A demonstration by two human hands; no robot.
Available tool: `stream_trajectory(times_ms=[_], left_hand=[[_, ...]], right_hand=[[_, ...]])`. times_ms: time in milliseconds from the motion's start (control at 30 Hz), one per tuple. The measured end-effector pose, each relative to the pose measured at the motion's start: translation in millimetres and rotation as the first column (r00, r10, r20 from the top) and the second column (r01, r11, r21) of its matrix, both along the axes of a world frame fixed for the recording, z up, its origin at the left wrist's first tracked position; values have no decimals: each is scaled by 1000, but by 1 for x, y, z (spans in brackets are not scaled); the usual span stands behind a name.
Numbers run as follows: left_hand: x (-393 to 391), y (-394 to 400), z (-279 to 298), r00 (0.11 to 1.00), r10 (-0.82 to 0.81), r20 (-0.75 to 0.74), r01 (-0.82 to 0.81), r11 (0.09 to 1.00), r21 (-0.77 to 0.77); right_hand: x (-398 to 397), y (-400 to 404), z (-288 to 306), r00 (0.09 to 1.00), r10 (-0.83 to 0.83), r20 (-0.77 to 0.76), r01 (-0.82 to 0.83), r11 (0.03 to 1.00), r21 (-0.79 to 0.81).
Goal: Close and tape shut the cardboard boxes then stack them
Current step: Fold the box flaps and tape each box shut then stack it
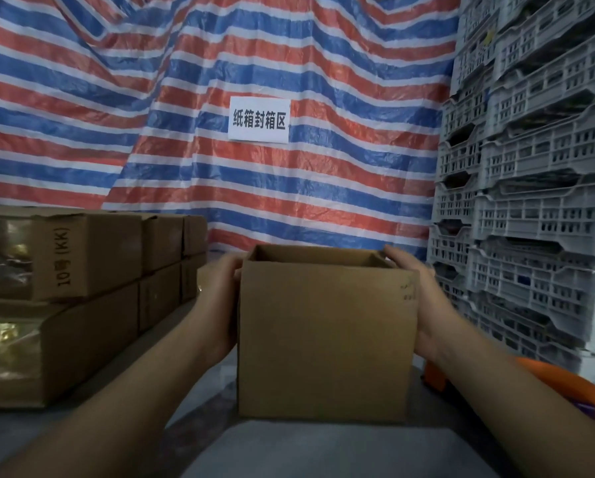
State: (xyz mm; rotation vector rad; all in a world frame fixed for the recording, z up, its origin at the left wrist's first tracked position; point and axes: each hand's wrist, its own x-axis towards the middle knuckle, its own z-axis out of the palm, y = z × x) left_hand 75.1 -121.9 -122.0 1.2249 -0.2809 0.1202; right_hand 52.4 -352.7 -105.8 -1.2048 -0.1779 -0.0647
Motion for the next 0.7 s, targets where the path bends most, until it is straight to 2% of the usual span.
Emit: stream_trajectory(times_ms=[233,500,700], left_hand=[[-14,-3,2,1000,-25,-2,25,1000,3],[-16,-2,2,999,-42,-24,42,999,17],[-13,-9,2,997,5,-77,4,993,119]], right_hand=[[-8,7,-3,998,-49,-37,50,998,46],[-1,7,-7,997,-80,-10,80,994,73],[3,5,-8,996,-85,26,83,994,70]])
